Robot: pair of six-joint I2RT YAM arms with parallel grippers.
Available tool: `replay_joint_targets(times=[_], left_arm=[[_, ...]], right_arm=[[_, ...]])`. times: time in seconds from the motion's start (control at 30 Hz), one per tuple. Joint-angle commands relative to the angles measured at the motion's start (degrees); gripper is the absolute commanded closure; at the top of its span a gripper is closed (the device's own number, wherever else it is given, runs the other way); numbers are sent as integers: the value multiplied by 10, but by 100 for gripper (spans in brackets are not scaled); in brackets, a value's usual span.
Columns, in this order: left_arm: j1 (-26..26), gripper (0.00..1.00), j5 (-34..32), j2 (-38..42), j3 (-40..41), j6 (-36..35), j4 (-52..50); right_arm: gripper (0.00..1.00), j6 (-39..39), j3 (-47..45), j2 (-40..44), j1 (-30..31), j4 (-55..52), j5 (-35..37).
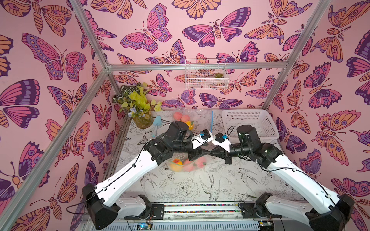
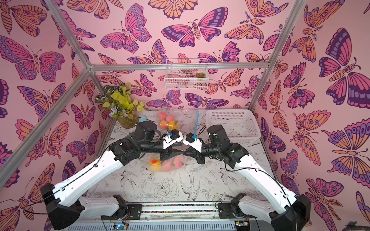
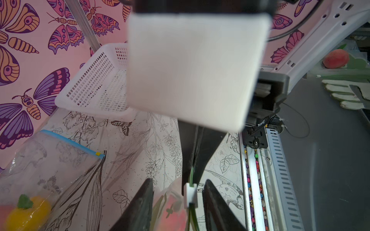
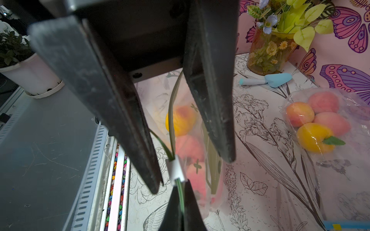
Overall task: Place the peach in a zip-top bag and seal the zipper
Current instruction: Zip the zipper on the zipper food storage bag.
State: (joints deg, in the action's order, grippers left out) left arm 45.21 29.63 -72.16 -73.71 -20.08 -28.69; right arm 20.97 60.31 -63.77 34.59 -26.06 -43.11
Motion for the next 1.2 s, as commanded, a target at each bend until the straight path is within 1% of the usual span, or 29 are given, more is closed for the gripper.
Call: replay_joint_targets(times=[0.0,0.03,0.3,0.37,0.63,0.9,0.93,1.07,1.1,1.17], left_arm=[[4,60,10,-2,-12,-8,-21],[5,61,11,-22,-12,-7,-22],[9,70,11,-29,-12,-6,-26],[9,75,7,-29,-13,-7,-27],[9,89,-21,-20,-20,-12,-46],[9,89,-47,-13,-29,-13,-67],[9,89,-50,-13,-29,-13,-68],[9,89,-62,-13,-30,-10,-68],[9,89,-64,3,-29,-10,-69],[9,89,-72,10,-29,-9,-69]], right_arm=[[100,-6,21,-2,0,-4,-15],[100,-6,21,-2,-1,-4,-16],[100,-9,23,-5,0,-3,-17],[100,-8,22,-4,0,-4,-15],[100,-11,15,3,0,-4,16],[100,-30,3,14,-1,12,58],[100,-32,2,15,-2,12,75],[100,-41,-5,25,-3,18,105],[100,-43,-9,28,-3,21,110],[100,-47,-14,33,-2,25,120]])
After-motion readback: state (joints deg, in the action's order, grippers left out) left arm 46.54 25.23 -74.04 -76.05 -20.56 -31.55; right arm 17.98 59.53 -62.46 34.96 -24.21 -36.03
